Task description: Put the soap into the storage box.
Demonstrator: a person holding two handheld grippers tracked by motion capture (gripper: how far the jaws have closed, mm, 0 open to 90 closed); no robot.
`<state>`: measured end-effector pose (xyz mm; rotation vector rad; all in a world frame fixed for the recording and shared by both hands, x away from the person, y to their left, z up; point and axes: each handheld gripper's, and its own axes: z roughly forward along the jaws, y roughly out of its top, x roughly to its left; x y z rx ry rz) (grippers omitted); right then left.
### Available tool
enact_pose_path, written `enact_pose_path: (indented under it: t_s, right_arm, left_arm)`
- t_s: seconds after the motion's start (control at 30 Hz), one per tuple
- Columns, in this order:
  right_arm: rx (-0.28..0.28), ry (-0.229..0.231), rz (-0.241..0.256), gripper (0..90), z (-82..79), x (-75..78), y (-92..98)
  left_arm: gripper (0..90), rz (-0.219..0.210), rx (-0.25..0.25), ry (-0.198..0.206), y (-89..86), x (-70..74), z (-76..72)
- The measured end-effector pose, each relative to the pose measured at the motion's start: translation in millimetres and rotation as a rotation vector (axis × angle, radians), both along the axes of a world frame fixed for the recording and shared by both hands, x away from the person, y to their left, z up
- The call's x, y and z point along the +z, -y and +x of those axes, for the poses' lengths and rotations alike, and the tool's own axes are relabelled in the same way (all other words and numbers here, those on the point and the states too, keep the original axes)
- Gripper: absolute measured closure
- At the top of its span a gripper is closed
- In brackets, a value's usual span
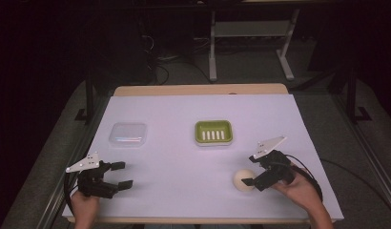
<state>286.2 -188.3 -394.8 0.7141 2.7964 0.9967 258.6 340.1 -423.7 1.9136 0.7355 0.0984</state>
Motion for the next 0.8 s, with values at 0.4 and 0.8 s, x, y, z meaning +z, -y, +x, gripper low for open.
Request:
enact_pose_path:
  t_s: [0.4, 0.8]
  right_arm:
    - [0.03, 0.0, -0.022, 15.7, 0.8, -6.3, -12.1]
    - [0.032, -0.019, -0.05, 15.7, -2.0, -19.4, -17.6]
  left_arm:
    - [13.2, 0.001, -0.002, 0.002, 0.3, 0.5, -0.2]
    - [13.2, 0.005, -0.009, 0.004, 1.2, 0.5, 0.3]
